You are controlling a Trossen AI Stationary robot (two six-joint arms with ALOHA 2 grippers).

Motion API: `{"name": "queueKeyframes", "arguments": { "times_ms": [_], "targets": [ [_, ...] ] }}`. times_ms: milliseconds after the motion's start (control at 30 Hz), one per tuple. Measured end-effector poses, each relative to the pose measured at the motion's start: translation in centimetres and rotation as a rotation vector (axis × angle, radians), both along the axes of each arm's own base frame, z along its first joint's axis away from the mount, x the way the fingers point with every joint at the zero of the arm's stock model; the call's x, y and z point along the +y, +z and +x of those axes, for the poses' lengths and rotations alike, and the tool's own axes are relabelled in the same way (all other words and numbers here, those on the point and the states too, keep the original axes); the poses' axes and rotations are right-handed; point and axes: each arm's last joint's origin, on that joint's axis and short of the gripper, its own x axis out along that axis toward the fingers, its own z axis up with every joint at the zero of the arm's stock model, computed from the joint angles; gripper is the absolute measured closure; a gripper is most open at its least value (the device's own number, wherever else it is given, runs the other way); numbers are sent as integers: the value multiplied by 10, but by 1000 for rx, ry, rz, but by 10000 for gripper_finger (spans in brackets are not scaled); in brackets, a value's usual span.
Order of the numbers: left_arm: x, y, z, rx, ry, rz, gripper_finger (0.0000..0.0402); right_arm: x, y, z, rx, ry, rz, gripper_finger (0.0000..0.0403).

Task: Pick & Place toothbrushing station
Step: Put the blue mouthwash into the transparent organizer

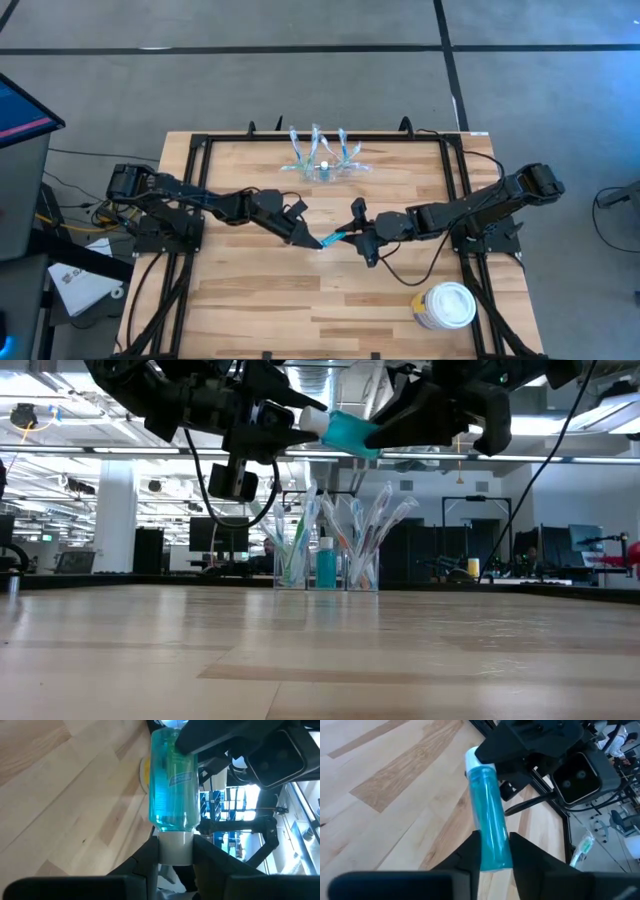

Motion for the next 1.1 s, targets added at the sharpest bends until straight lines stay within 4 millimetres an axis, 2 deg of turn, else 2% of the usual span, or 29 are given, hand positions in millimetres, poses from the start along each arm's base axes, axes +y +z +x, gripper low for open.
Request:
{"name": "queueKeyframes", "arguments": {
  "times_ms": [133, 233, 467, 567, 667, 833, 1100],
  "targets": [
    [0, 0, 0, -1, 1, -2, 313, 0, -1, -1, 11, -1, -2, 345],
    [0, 0, 0, -1, 0, -2, 313, 0, -1, -1, 13, -1, -2, 341],
    [0, 2, 0, -24, -3, 6, 313, 0, -1, -1, 11, -2, 6, 258],
    [0, 2, 0, -26, -3, 7, 313, 0, -1, -1, 10, -11, 19, 248],
    [0, 2, 0, -26, -3, 7, 313, -1, -1, 0, 7, -14, 20, 268],
    [0, 2, 0, -22, -6, 3, 313, -1, 0, 0, 2, -10, 19, 337],
    [0, 2, 0, -29, -10, 24, 310, -1, -1, 0, 6, -11, 18, 338]
  ]
}}
